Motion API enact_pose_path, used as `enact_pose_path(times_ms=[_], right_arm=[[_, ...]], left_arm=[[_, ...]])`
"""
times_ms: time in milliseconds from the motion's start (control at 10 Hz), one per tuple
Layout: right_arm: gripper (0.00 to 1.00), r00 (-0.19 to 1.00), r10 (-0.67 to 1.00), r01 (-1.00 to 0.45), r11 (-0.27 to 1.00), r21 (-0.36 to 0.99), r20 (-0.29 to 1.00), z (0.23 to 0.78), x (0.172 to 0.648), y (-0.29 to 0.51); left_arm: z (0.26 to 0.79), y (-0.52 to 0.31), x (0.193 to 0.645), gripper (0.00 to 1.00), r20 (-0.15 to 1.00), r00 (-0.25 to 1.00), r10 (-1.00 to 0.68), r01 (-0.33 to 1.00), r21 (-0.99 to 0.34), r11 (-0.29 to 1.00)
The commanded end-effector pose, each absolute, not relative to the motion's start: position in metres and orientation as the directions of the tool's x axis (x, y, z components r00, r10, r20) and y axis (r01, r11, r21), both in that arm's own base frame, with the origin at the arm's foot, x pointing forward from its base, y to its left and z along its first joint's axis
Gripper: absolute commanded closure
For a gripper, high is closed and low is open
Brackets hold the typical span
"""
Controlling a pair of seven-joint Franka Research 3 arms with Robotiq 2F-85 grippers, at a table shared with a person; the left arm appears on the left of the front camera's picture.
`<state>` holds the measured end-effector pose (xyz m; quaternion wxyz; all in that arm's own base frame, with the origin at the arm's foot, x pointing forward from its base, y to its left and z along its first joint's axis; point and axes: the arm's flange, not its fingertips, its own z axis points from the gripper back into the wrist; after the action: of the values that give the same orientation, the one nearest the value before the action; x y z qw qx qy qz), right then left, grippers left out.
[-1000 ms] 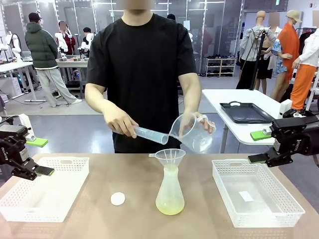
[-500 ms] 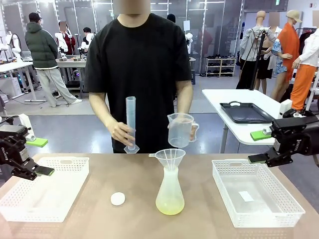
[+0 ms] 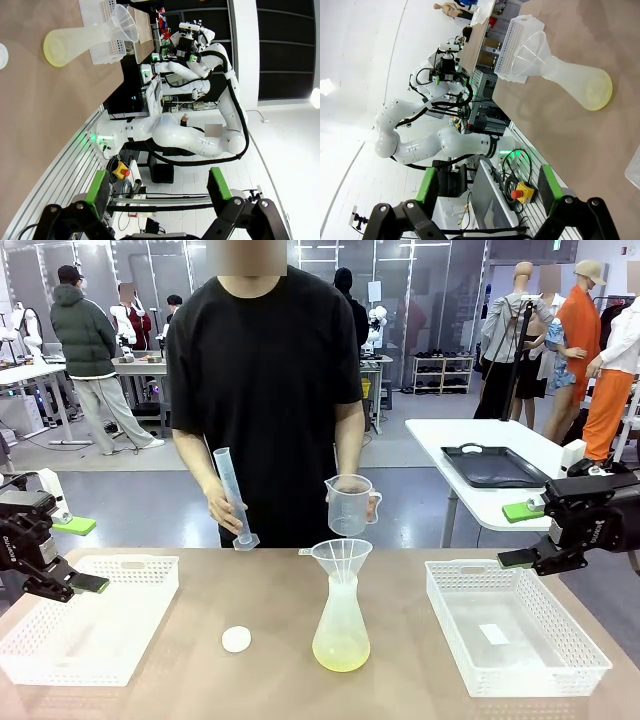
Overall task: Prepare the solutions needed for the experiment.
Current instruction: Once the solution is in the Big flask , pick up the Plastic Funnel and place it back into the right Organizing basket.
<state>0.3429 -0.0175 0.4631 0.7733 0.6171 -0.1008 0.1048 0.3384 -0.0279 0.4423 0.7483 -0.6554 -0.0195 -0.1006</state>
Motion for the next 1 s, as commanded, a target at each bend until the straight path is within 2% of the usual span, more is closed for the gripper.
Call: enact_pose_path(times_ms=[0,200,700,900], right_arm=[[0.0,0.958,0.038,-0.287,0.215,0.934,0.286,0.464,0.343,-0.017],[0.0,0.961,0.017,-0.274,0.225,0.935,0.277,0.465,0.343,-0.017],[0.0,0.954,0.065,-0.287,0.49,0.823,0.294,0.507,0.39,0.026],[0.0,0.947,0.1,-0.299,0.613,0.732,0.304,0.527,0.418,0.064]], left_arm=[[0.443,-0.026,0.337,0.0,0.167,0.977,-0.135,0.182,-0.977,0.114],[0.443,-0.026,0.337,0.0,0.167,0.977,-0.135,0.182,-0.977,0.114],[0.443,-0.026,0.337,0.0,0.167,0.977,-0.135,0.182,-0.977,0.114],[0.443,-0.026,0.337,0.0,0.167,0.977,-0.135,0.182,-0.977,0.114]])
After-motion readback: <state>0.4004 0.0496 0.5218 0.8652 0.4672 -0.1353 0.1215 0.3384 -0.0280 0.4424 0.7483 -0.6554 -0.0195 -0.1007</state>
